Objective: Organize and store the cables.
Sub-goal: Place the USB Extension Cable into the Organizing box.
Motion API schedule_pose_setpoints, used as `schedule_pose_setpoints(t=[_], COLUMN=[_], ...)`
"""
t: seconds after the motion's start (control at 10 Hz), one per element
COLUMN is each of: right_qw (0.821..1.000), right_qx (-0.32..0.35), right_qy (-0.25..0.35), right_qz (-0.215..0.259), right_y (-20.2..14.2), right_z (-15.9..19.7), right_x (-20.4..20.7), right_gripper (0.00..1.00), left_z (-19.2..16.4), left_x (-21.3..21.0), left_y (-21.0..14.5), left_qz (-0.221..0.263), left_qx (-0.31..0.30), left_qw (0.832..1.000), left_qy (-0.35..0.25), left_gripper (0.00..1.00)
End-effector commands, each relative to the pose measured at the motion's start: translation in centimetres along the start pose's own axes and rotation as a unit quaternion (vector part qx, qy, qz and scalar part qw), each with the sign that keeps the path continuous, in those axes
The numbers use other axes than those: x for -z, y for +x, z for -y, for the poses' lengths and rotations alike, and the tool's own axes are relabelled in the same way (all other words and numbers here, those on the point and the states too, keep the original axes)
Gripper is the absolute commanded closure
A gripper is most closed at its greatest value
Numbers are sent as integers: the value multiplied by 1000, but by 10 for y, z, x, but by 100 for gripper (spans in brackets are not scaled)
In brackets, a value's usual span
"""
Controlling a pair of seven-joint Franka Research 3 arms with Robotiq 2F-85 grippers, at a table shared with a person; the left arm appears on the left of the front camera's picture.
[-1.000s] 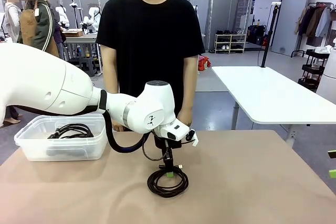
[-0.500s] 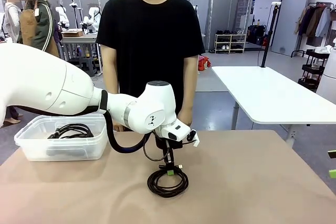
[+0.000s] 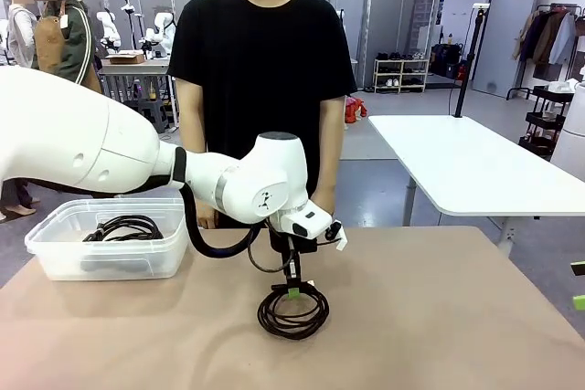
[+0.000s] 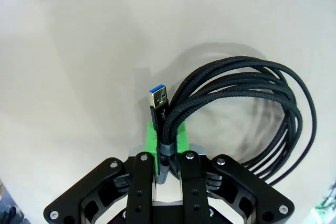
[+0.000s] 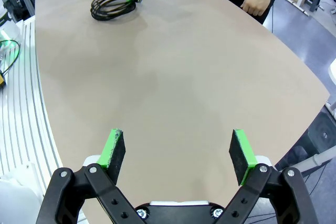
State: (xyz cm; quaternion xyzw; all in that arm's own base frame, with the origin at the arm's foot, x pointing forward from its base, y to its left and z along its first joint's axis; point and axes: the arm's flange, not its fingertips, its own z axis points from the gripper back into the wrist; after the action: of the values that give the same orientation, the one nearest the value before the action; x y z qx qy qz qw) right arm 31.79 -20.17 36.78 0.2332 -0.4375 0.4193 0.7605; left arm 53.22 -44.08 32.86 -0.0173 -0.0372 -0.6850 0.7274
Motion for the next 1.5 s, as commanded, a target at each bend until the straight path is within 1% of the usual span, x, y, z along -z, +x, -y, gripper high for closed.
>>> schedule_pose_setpoints(t=[0.0, 0.2, 0.3, 0.4, 0.6, 0.7, 0.8, 1.2, 1.3, 1.4], right_qw=[1000, 1000, 1000, 1000, 1000, 1000, 1000, 1000, 1000, 1000], right_qx=[0, 0, 0, 0, 0, 0, 0, 0, 0, 0], right_qy=[-4, -4, -4, -4, -4, -4, -4, -4, -4, -4], right_qz=[9, 9, 9, 9, 9, 9, 9, 9, 9, 9], right_y=[0, 0, 0, 0, 0, 0, 0, 0, 0, 0], right_z=[1, 1, 1, 1, 1, 1, 1, 1, 1, 1], right_x=[2, 2, 2, 2, 2, 2, 2, 2, 2, 2], right_gripper=[0, 0, 0, 0, 0, 0, 0, 0, 0, 0], left_z=[9, 15, 16, 19, 24, 29, 12, 12, 14, 2], left_x=[-43, -93, -112, -129, -138, -135, -148, -148, -146, -155], left_y=[-1, -12, -19, -26, -29, -21, -19, -19, -19, -36], left_qz=[1, -1, 0, 13, 24, 23, 14, 14, 14, -4], left_qx=[18, 44, 40, 44, 46, 65, 40, 40, 44, 58], left_qw=[1000, 999, 999, 999, 998, 997, 998, 998, 998, 998], left_qy=[-8, 10, 27, 28, 37, 32, 48, 48, 45, 0], left_gripper=[100, 100, 100, 100, 100, 100, 100, 100, 84, 84])
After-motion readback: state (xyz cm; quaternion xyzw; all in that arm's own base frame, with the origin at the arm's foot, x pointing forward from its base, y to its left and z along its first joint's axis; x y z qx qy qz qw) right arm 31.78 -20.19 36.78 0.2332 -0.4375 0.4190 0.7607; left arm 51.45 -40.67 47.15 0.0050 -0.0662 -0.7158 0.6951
